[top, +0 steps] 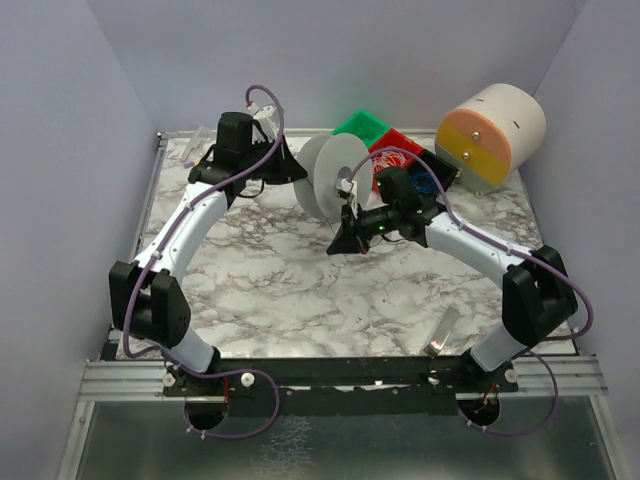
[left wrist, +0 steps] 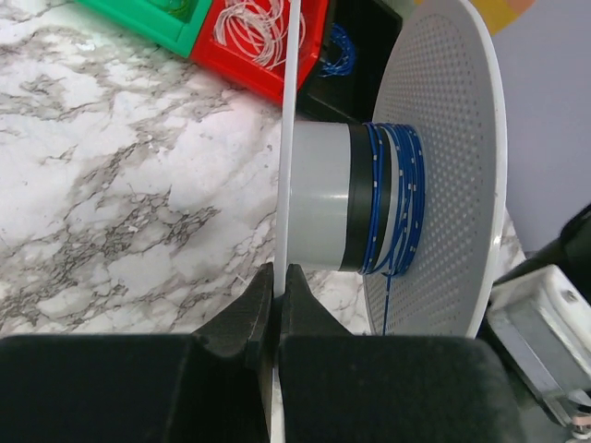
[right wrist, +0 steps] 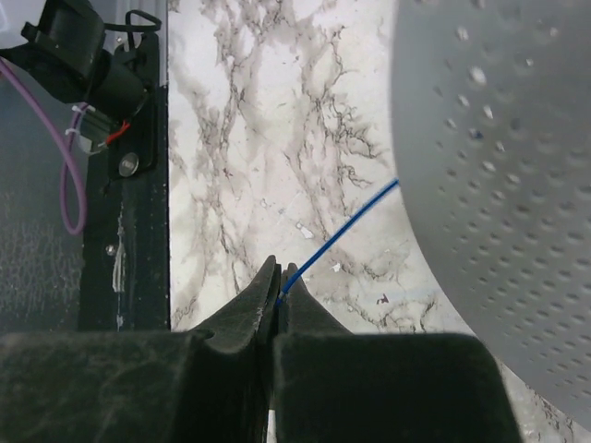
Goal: Wrap the cables
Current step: Wrap the cable around the cable reel.
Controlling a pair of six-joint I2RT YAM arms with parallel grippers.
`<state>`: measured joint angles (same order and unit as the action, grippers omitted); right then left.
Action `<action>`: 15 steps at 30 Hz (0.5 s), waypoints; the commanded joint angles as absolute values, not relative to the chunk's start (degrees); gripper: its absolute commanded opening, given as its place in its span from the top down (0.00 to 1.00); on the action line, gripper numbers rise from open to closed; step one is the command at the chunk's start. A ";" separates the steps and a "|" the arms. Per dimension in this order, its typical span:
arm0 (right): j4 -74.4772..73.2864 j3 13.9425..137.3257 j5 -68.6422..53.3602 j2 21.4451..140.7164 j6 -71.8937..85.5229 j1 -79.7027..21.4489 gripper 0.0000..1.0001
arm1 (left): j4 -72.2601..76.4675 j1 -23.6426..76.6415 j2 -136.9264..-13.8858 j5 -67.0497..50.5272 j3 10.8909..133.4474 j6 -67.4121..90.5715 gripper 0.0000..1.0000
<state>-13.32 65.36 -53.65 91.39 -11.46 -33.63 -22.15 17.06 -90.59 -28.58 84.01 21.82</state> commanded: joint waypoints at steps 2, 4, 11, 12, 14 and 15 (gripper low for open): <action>-14.06 63.42 -51.20 90.30 -11.49 -33.15 1.00 | -10.83 13.73 -84.00 -36.03 82.87 24.55 1.00; -12.69 62.68 -51.15 89.74 -9.98 -31.89 0.99 | -10.69 12.97 -82.93 -37.83 82.35 24.23 1.00; -8.90 60.42 -53.70 89.38 -5.68 -25.06 1.00 | -11.92 11.70 -81.01 -44.53 81.27 22.48 1.00; -8.24 60.20 -54.12 89.31 -4.75 -23.86 1.00 | -12.21 11.62 -80.91 -45.21 81.10 22.07 1.00; -7.15 59.94 -55.05 89.10 -3.12 -21.60 0.99 | -13.08 11.53 -80.79 -46.79 80.92 21.01 1.00; -6.87 59.89 -55.31 88.93 -2.78 -20.63 0.99 | -13.30 11.52 -80.66 -47.51 80.68 20.67 1.00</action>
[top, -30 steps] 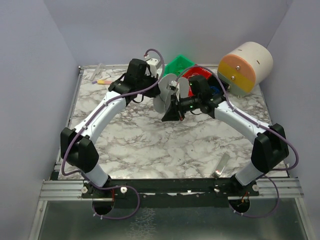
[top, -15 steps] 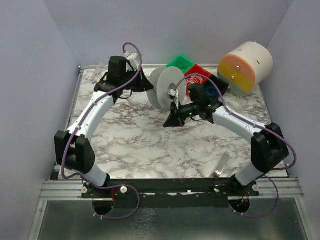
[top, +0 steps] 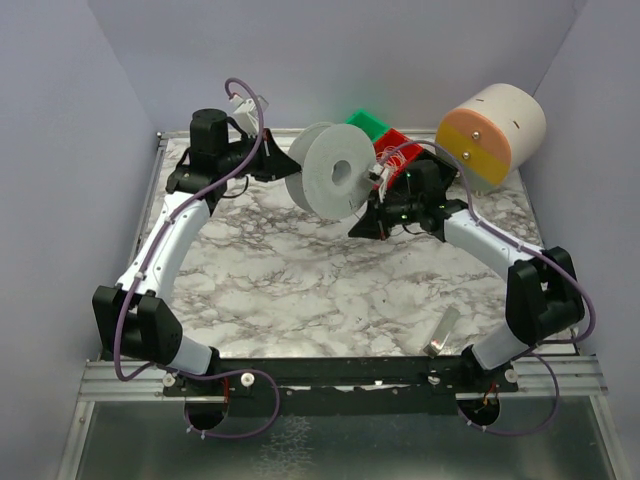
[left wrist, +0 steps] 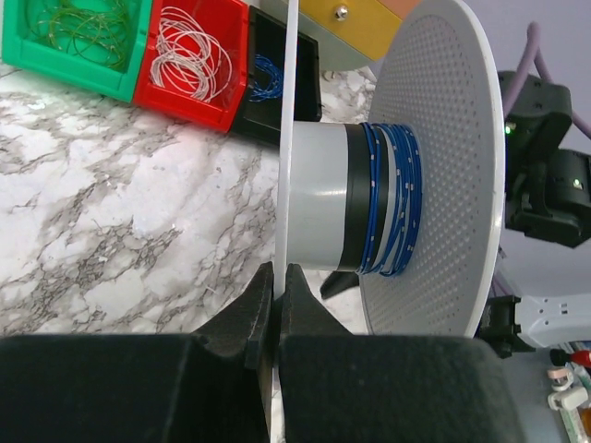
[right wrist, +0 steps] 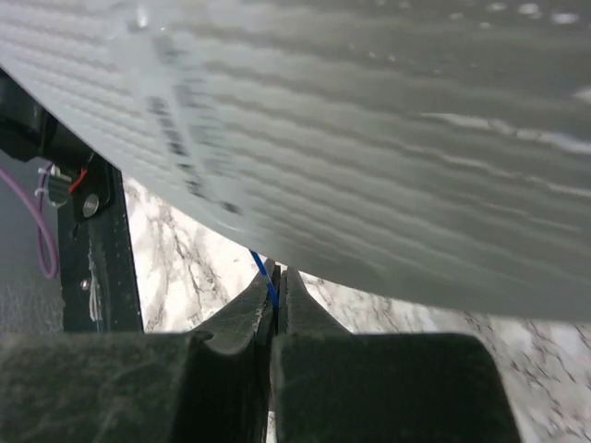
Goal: Wrap the cables
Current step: Wrap the cable around the cable reel.
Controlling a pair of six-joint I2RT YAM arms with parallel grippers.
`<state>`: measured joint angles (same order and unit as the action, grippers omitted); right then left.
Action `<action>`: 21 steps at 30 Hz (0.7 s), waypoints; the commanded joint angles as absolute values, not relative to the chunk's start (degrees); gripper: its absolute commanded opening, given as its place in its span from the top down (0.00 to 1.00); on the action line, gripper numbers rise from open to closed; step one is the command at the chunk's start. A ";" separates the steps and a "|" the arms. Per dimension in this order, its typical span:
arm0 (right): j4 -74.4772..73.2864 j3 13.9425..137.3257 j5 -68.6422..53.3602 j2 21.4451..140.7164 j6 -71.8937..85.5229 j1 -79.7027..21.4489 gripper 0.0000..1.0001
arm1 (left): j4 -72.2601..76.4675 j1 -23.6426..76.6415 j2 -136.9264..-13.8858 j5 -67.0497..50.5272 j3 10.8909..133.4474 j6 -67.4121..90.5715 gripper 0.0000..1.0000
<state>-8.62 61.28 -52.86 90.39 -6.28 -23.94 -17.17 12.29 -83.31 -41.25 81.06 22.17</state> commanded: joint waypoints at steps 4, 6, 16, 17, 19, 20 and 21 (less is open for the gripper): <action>-6.96 59.96 -56.17 88.47 -2.64 -18.12 0.99 | -15.03 11.51 -80.76 -51.78 80.49 18.01 1.00; -7.24 60.39 -57.06 88.38 -2.68 -17.17 0.99 | -16.70 11.54 -80.68 -52.79 80.58 15.00 1.00; -21.67 70.10 -54.45 90.15 -13.92 -13.47 0.99 | -28.16 11.84 -79.83 -52.02 81.12 0.49 1.00; -23.52 71.19 -53.74 90.41 -15.71 -13.22 1.00 | -29.14 11.92 -79.84 -51.33 81.08 -1.61 1.00; -26.76 73.32 -52.55 90.67 -19.13 -12.96 1.00 | -31.06 12.35 -79.82 -49.72 80.97 -4.56 1.00; -27.92 74.17 -52.28 90.81 -20.32 -12.92 1.00 | -31.79 12.82 -79.82 -48.51 80.70 -5.68 1.00; -29.00 75.04 -52.34 90.90 -21.68 -12.92 0.99 | -32.32 13.53 -79.74 -46.90 80.45 -6.72 1.00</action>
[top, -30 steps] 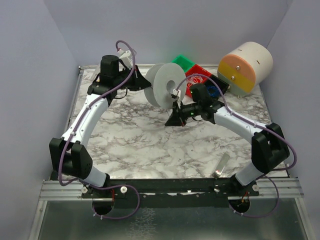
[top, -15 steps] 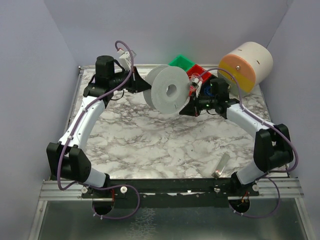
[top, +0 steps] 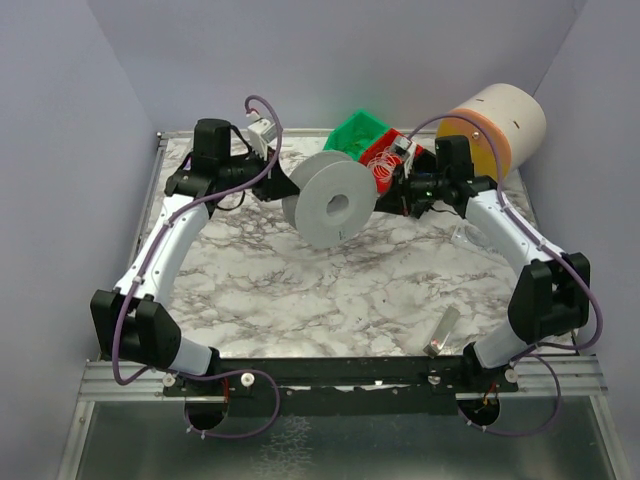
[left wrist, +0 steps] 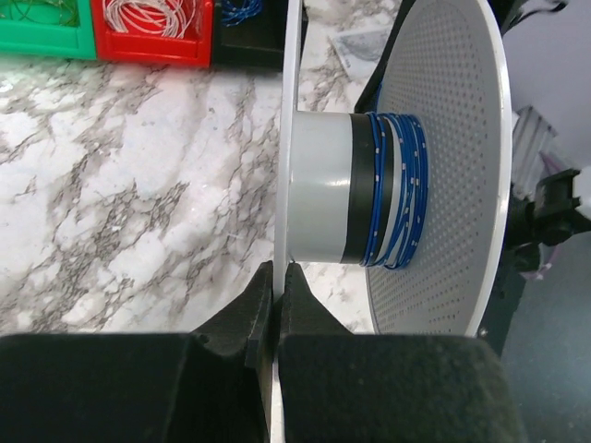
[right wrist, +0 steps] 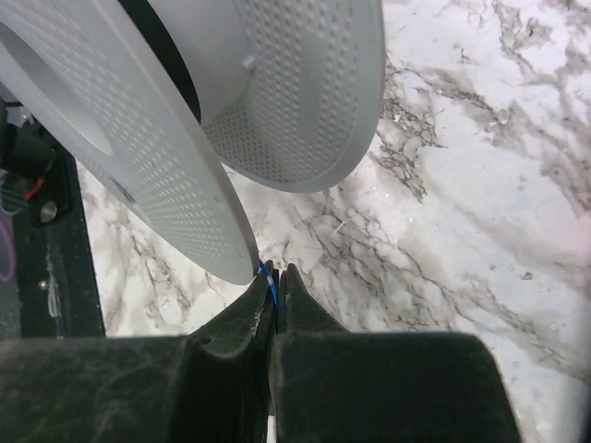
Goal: Wrap the cables
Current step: Wrap the cable around the cable reel.
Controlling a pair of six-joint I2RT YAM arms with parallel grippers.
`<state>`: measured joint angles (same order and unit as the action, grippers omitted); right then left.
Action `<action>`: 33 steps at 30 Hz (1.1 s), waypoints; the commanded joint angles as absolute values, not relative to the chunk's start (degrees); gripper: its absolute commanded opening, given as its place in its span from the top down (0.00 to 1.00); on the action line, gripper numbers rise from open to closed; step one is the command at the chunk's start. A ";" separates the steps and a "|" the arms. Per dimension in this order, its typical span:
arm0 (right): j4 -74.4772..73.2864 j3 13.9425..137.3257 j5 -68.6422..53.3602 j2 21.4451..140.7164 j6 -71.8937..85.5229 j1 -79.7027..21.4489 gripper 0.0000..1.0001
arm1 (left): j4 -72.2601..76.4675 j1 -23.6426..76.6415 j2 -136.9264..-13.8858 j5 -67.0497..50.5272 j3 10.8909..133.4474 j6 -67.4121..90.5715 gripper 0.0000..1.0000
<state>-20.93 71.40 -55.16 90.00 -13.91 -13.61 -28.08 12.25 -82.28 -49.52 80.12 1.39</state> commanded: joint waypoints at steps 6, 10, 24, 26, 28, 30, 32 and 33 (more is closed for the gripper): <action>-38.85 82.55 -53.31 93.35 -29.88 -13.07 0.99 | -35.06 21.77 -79.95 -35.05 79.77 -12.73 1.00; -44.06 85.99 -52.11 94.79 -35.02 -13.20 1.00 | -34.98 26.33 -80.18 -29.07 79.78 -13.53 1.00; -58.07 93.89 -47.65 94.37 -53.66 -17.06 0.99 | -34.98 31.37 -86.74 -20.72 81.22 -12.03 1.00; -58.28 94.35 -47.64 94.82 -54.04 -18.19 1.00 | -35.27 32.64 -87.80 -19.31 81.78 -12.25 1.00; -60.59 95.29 -47.79 95.62 -56.61 -19.33 0.99 | -35.62 33.57 -88.71 -17.49 82.71 -12.39 1.00; -62.89 95.97 -48.13 96.17 -59.33 -20.49 0.99 | -35.97 34.19 -89.37 -16.53 83.55 -12.47 1.00; -64.65 96.38 -48.72 96.55 -61.44 -21.69 1.00 | -36.20 34.63 -89.89 -16.17 84.19 -12.40 1.00; -65.13 96.55 -49.15 96.73 -61.92 -22.37 1.00 | -36.30 34.88 -90.12 -16.05 84.46 -12.42 1.00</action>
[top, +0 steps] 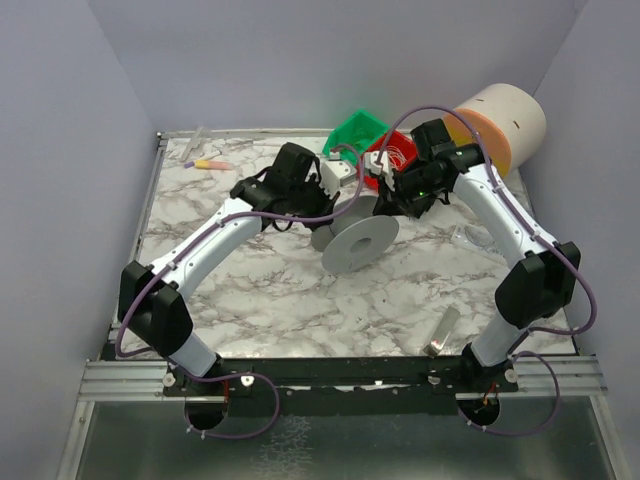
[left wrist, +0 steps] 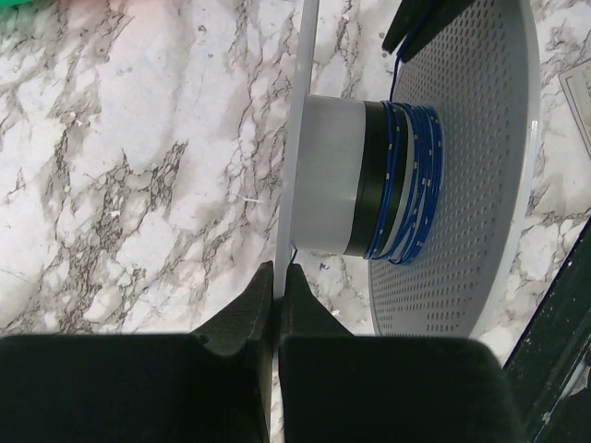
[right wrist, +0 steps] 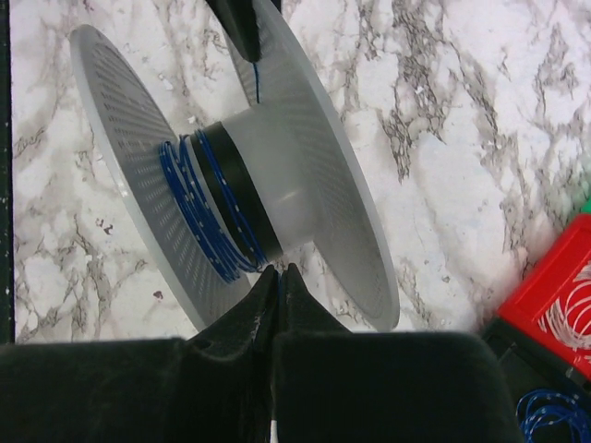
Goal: Wrap the cables
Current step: Wrap the cable around the cable reel.
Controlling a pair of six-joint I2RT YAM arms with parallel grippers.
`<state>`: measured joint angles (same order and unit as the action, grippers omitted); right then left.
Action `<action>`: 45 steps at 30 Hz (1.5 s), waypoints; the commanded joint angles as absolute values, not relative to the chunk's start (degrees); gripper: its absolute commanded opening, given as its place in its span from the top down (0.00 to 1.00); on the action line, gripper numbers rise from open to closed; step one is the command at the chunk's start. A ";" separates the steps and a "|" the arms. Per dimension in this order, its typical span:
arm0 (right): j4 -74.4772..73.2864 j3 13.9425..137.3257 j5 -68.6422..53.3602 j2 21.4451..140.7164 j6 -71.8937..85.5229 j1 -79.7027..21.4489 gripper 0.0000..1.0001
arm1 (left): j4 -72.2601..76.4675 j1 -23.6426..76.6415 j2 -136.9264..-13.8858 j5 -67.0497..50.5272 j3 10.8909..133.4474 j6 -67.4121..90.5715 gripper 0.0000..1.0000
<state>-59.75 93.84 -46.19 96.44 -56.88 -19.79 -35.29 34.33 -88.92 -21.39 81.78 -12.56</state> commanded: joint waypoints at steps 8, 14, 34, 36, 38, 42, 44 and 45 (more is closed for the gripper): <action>-62.32 97.66 -53.12 97.52 -59.27 -26.44 0.99 | -36.39 36.81 -92.07 -15.65 84.55 -12.07 1.00; -56.90 96.08 -55.64 98.01 -54.03 -28.04 0.99 | -36.43 36.91 -92.90 -16.92 84.52 -11.09 1.00; -24.15 79.08 -40.35 83.75 -24.95 -27.46 0.99 | -33.68 36.30 -91.17 -4.16 80.61 -7.02 1.00; -26.48 80.81 -41.40 85.08 -22.31 -27.49 1.00 | -33.21 36.30 -91.14 -2.76 80.55 -6.05 1.00; -26.85 81.16 -41.84 86.14 -18.25 -27.51 1.00 | -32.69 36.29 -91.29 -1.81 80.66 -4.72 1.00; -24.98 80.36 -42.99 88.10 -10.33 -28.06 1.00 | -31.02 36.13 -91.41 -0.47 81.12 -1.14 1.00; -23.06 79.68 -41.40 88.88 -7.56 -29.20 1.00 | -29.72 36.05 -91.36 -1.02 80.91 0.47 1.00; -22.51 79.63 -39.98 89.32 -7.00 -30.11 0.99 | -29.15 36.04 -91.25 -1.35 80.72 1.70 1.00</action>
